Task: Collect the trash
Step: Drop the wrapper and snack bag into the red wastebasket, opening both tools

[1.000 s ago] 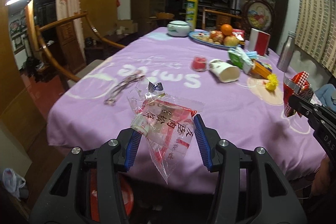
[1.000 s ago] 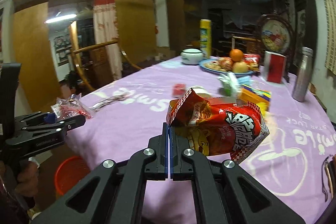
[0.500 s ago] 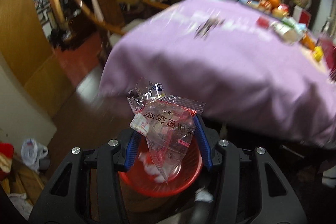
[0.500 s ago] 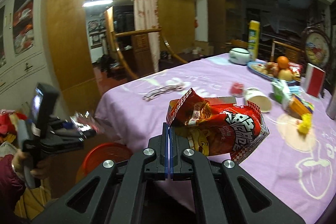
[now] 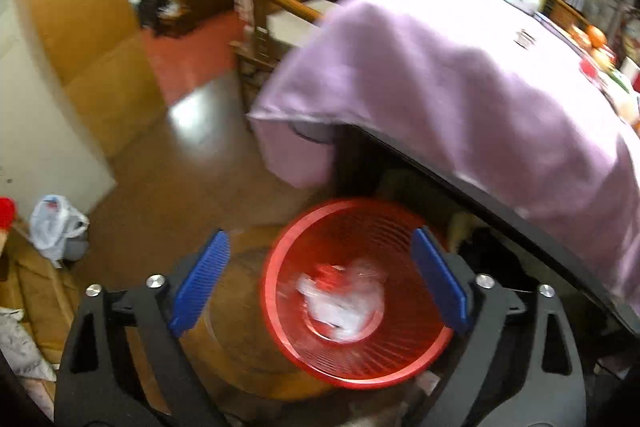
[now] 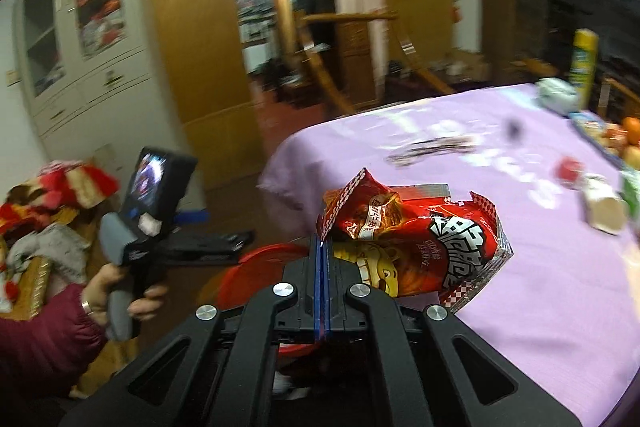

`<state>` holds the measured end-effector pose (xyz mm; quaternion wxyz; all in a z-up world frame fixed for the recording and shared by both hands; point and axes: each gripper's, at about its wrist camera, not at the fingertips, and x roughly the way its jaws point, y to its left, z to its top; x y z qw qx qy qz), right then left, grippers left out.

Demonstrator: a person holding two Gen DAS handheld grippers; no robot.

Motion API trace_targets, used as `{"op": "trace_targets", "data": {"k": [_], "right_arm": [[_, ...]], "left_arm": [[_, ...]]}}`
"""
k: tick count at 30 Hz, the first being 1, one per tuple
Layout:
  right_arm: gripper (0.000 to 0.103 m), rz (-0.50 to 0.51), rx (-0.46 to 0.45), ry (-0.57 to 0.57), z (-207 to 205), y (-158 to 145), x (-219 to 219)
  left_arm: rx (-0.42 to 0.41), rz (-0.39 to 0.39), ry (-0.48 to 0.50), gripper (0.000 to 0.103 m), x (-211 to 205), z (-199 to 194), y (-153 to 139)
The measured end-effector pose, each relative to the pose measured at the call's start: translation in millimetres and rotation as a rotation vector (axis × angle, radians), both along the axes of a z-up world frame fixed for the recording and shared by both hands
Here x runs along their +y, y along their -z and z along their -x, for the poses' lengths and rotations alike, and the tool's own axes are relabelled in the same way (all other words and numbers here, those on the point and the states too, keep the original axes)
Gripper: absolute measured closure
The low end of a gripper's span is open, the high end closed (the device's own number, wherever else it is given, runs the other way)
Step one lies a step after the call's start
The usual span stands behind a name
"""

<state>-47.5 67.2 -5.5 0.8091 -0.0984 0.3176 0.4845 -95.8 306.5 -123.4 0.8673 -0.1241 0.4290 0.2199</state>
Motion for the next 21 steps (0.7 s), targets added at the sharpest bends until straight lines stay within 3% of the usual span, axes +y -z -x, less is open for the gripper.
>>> {"op": "trace_targets", "data": {"k": [7, 14, 18, 21], "right_arm": [[0.098, 0.072, 0.097, -0.211, 6, 29, 78], [0.095, 0.07, 0.179, -0.24, -11, 41, 99], [0.066, 0.045, 0.22, -0.264, -18, 46, 98], [0.066, 0.073, 0.207, -0.279, -15, 54, 109]], "left_arm": [[-0.001, 0.028, -0.138, 0.01, 42, 17, 9], [0.014, -0.022, -0.154, 0.01, 48, 19, 9], [0.018, -0.024, -0.126, 0.01, 40, 14, 9], [0.02, -0.029, -0.126, 0.01, 39, 12, 7]]}}
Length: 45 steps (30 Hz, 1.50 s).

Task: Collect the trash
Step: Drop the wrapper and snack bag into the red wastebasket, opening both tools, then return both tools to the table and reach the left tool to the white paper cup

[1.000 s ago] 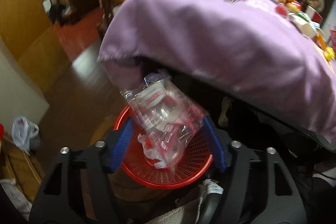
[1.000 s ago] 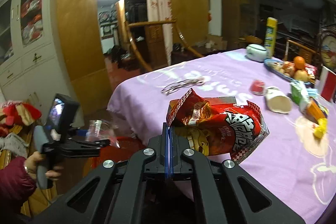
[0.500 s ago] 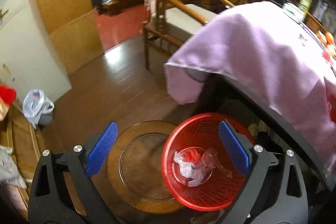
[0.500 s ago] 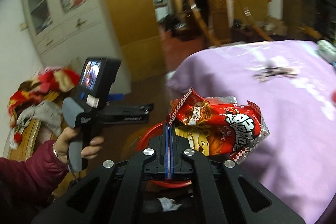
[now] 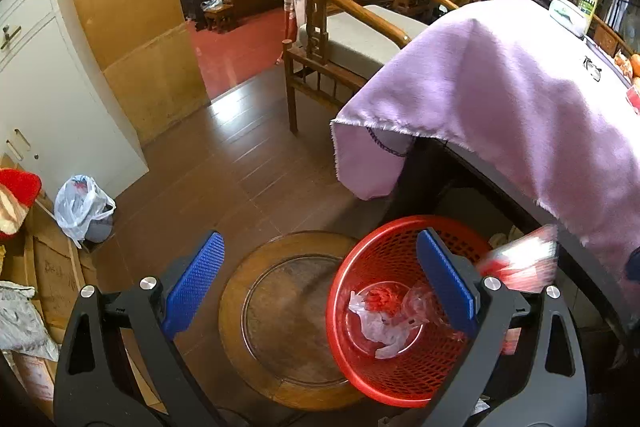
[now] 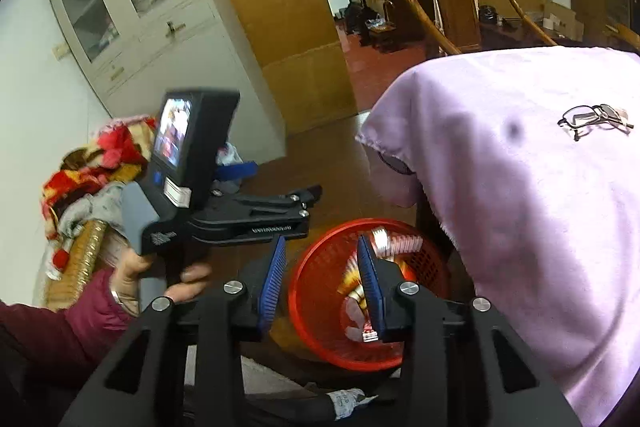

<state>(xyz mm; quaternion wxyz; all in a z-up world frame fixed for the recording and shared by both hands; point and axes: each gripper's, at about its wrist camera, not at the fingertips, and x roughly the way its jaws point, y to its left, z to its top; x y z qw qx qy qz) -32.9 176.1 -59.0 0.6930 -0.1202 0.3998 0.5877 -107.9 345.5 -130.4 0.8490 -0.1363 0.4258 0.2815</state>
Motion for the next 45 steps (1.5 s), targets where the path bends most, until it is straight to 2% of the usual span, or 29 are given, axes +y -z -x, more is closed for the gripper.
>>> {"op": "trace_targets", "data": {"k": [3, 5, 8, 13, 19, 25, 29, 35, 41, 45], "right_arm": [[0.066, -0.025, -0.018, 0.007, 2, -7, -9], [0.066, -0.048, -0.065, 0.046, 0, -18, -24], [0.065, -0.079, -0.087, 0.11, -11, -30, -44], [0.062, -0.127, -0.127, 0.258, -32, -46, -98], [0.057, -0.171, -0.201, 0.49, -57, -60, -188], [0.051, -0.165, -0.258, 0.745, -84, -60, -283], [0.05, -0.15, -0.258, 0.893, -103, -51, -340], [0.042, -0.119, -0.231, 1.066, -135, -30, -405], [0.034, -0.114, -0.213, 1.153, -158, -18, -429], [0.031, -0.175, -0.101, 1.141, -170, -11, -443]], "left_arm": [[-0.015, -0.001, -0.011, 0.01, 1, 2, -7], [-0.026, -0.006, -0.008, 0.01, 0, 2, -12], [-0.043, -0.018, 0.015, 0.01, -10, -1, -22], [-0.073, -0.03, 0.079, 0.01, -39, -13, -41], [-0.124, -0.05, 0.211, 0.009, -98, -44, -72], [-0.156, -0.094, 0.42, 0.008, -183, -95, -97], [-0.152, -0.102, 0.548, 0.007, -235, -138, -102], [-0.11, -0.059, 0.679, 0.007, -296, -218, -100], [-0.081, -0.003, 0.779, 0.007, -351, -288, -104], [-0.082, -0.039, 0.791, 0.007, -390, -329, -109]]}}
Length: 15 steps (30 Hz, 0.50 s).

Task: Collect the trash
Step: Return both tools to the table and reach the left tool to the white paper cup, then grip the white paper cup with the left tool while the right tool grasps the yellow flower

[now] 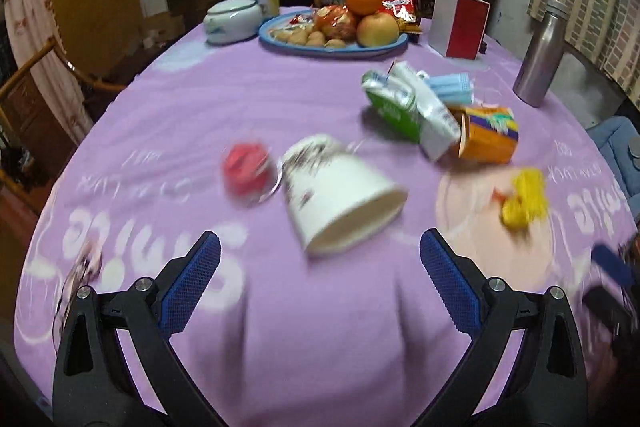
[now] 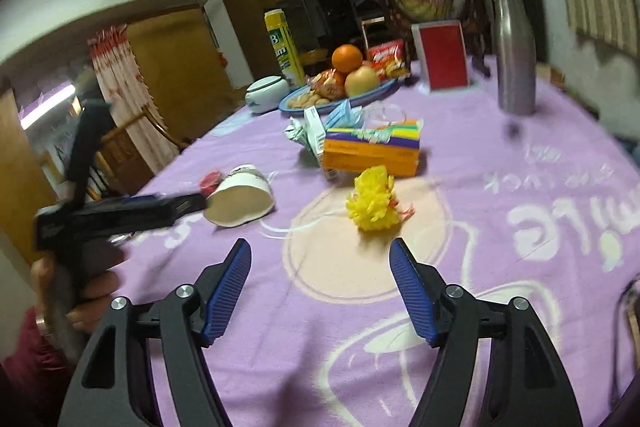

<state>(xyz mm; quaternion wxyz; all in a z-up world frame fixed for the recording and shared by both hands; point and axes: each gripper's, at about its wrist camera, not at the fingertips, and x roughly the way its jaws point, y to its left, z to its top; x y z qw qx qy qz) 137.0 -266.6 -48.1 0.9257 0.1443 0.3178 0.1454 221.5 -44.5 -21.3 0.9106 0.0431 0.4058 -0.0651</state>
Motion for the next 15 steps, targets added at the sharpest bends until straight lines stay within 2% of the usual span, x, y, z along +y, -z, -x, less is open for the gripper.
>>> {"op": "trace_targets", "data": {"k": [4, 9, 12, 14, 15], "right_arm": [[0.028, -0.081, 0.039, -0.011, -4, 7, -8], [0.028, -0.162, 0.072, -0.019, -6, 16, -15], [0.028, -0.178, 0.076, -0.045, -7, 17, -12], [0.028, -0.184, 0.073, -0.049, -7, 16, -12], [0.028, -0.187, 0.069, -0.047, -7, 16, -13]], "left_arm": [[0.009, -0.07, -0.051, 0.007, -24, -39, 5], [0.098, -0.102, -0.095, 0.007, -34, -74, 33], [0.132, -0.055, -0.084, 0.009, -22, -75, 47], [0.126, -0.02, -0.063, 0.023, -12, -69, 47], [0.114, -0.003, -0.053, 0.023, -6, -64, 44]]}}
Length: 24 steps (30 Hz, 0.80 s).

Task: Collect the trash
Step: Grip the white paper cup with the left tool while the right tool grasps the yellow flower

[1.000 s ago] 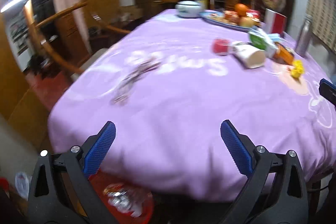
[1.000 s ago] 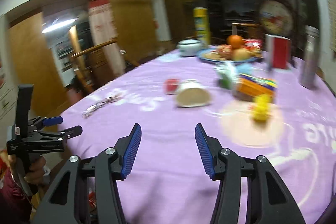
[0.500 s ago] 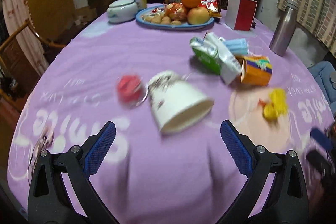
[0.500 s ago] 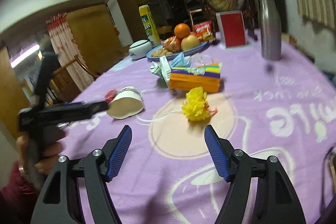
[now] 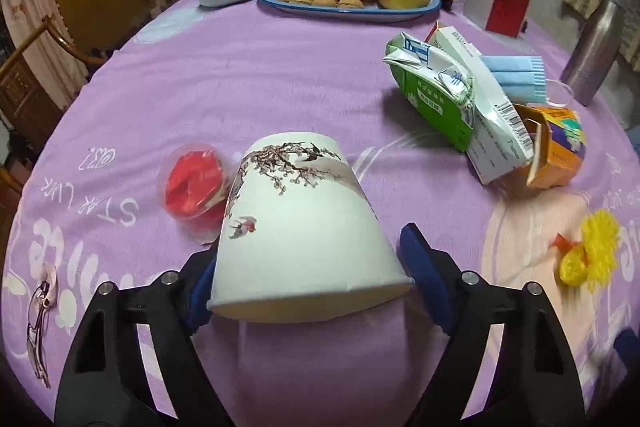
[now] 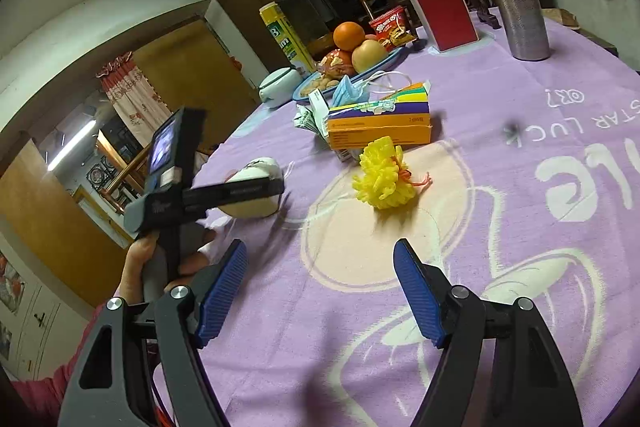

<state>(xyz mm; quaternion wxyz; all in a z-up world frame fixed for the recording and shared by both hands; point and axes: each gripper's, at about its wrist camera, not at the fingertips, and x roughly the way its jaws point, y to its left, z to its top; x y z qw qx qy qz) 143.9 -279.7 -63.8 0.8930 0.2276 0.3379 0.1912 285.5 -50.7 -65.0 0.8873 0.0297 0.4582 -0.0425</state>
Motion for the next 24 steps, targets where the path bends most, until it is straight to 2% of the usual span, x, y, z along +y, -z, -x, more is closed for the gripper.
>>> {"op": "trace_targets", "data": {"k": [7, 9, 11, 16, 21, 24], "right_arm": [[0.028, -0.01, -0.013, 0.012, 3, -1, -2], [0.028, 0.001, -0.007, 0.014, 3, -1, 0], [0.028, 0.021, -0.004, 0.021, 3, -2, 2], [0.028, 0.144, 0.045, 0.011, -11, -6, 18], [0.028, 0.299, 0.035, 0.047, -44, -16, 31], [0.028, 0.313, 0.083, 0.082, -70, -12, 28]], "left_arm": [[-0.137, 0.08, 0.03, 0.023, 45, 49, -20], [-0.148, 0.069, 0.014, 0.023, 54, 54, -20], [-0.139, 0.096, -0.003, 0.023, 62, 55, -20], [-0.14, 0.107, 0.007, 0.023, 62, 56, -22], [-0.173, 0.121, 0.015, 0.023, 64, 63, -27], [-0.167, 0.152, 0.013, 0.023, 69, 61, -28]]}}
